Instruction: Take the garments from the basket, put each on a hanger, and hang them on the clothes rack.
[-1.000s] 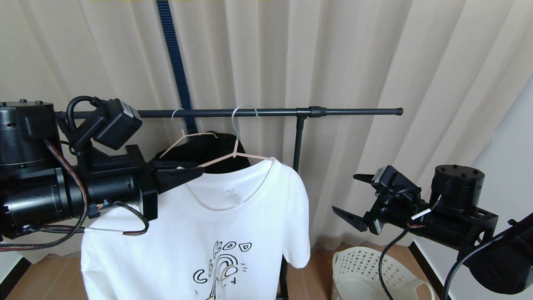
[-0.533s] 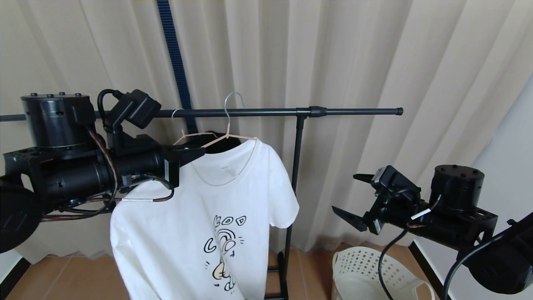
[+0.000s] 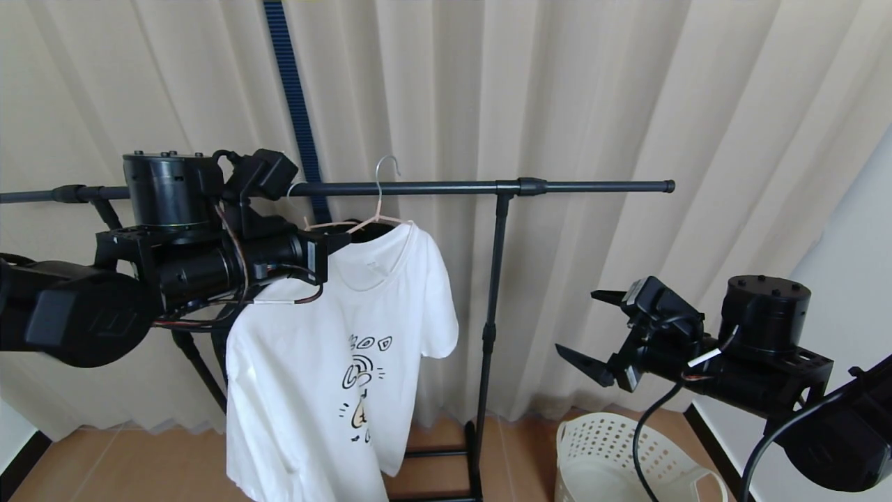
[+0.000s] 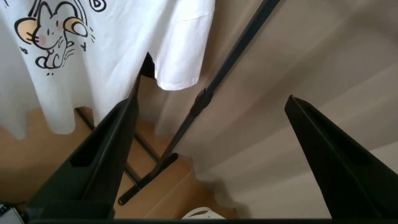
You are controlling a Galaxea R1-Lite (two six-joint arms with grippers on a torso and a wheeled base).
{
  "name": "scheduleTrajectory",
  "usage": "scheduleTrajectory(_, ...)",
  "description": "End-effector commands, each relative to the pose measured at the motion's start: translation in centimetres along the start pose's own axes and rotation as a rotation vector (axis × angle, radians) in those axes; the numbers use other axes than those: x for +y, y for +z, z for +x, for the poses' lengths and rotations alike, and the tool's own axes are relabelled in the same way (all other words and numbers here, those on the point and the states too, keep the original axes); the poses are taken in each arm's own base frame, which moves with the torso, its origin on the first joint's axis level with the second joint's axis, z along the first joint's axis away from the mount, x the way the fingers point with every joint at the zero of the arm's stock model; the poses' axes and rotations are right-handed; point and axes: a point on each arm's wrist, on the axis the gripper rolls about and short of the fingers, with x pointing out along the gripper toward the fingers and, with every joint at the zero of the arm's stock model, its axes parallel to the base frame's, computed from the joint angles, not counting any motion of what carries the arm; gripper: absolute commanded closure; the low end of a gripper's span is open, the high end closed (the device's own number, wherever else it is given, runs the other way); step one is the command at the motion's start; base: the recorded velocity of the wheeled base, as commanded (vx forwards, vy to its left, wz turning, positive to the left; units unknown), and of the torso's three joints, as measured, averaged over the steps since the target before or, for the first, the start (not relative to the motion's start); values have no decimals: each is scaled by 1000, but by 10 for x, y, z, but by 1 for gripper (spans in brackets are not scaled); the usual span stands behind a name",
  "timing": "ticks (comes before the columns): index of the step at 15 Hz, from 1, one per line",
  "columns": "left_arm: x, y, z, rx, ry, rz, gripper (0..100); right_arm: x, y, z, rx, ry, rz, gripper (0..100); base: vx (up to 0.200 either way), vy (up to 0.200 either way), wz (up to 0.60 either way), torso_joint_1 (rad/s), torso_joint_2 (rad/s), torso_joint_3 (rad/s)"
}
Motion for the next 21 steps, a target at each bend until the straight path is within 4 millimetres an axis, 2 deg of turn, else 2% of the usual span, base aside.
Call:
scheduleTrajectory(1, 5, -7, 18, 26, 11, -21, 100, 0, 0, 0, 0, 0, 0, 0, 0, 0, 0, 0, 0, 0)
scheduleTrajectory(6, 18, -2, 48, -26, 83, -89, 100, 1, -3, 2, 8, 5, 3, 0, 0, 0, 0, 0, 0, 0)
scheduleTrajectory(9, 22, -3, 59, -30, 92, -119, 100, 0, -3, 2, 8, 4, 3, 0, 0, 0, 0, 0, 0, 0)
scheduleTrajectory(13, 28, -10, 69, -27, 99, -131, 100, 1, -4, 2, 10, 3, 4, 0, 0, 0, 0, 0, 0, 0)
scheduleTrajectory(21, 28, -18, 73, -7, 96, -157, 100, 1, -4, 2, 11, 4, 4, 0, 0, 0, 0, 0, 0, 0)
